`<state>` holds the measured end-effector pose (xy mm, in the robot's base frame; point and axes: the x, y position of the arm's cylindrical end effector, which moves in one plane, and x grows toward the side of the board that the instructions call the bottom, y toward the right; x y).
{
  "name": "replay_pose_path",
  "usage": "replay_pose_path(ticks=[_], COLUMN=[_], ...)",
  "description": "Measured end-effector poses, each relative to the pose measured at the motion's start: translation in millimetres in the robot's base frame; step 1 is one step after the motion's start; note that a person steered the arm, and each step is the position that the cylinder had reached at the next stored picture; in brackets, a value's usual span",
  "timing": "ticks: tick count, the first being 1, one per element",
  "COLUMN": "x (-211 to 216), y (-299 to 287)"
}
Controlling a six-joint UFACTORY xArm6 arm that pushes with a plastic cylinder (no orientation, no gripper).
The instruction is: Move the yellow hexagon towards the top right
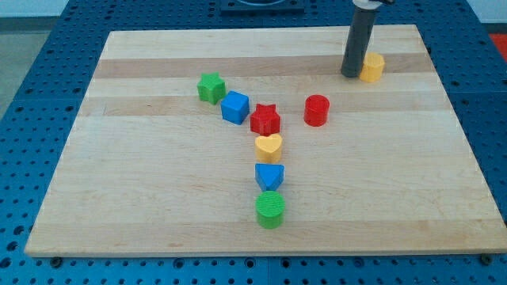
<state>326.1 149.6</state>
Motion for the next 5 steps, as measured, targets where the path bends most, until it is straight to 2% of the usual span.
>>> replay_pose_path(ticks=[1,3,5], x=[22,-19,-32], y=[2,36,39])
